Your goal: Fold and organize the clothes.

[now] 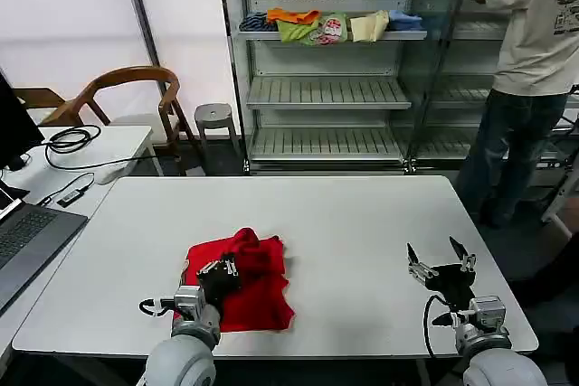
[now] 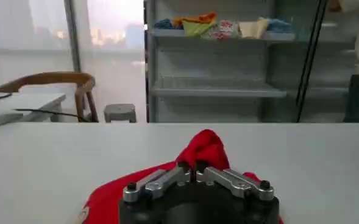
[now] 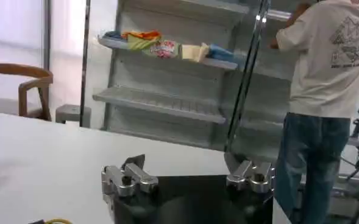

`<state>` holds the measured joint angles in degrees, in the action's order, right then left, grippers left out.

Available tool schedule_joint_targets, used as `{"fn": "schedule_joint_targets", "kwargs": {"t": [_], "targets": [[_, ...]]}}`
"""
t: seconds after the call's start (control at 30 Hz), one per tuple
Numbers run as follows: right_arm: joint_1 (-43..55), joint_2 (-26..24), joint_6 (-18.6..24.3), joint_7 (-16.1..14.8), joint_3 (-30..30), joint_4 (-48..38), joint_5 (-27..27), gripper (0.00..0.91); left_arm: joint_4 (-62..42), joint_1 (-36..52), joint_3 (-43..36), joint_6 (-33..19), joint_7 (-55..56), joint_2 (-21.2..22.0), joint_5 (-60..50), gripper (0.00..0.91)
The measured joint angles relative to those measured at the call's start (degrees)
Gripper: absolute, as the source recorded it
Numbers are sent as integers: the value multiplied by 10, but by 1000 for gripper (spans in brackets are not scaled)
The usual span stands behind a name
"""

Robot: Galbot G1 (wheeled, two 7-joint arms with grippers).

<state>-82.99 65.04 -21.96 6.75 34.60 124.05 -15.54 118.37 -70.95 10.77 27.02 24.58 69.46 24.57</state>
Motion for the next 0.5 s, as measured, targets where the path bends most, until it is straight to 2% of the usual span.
{"fn": "schedule_joint_targets", "kwargs": {"t": [0.4,0.43,0.47,0.5], "targets": [[11,2,1,0,-7,-12,0,907,-20,5,-29,1,13,22,-5,30],[12,2,1,-1,-7,-13,0,907,-21,6,-30,1,14,24,-5,262],[13,2,1,-1,-7,-13,0,907,-23,7,-30,1,15,25,-5,776],[13,2,1,-1,-7,-13,0,907,-23,7,-31,0,15,27,-4,907]]}}
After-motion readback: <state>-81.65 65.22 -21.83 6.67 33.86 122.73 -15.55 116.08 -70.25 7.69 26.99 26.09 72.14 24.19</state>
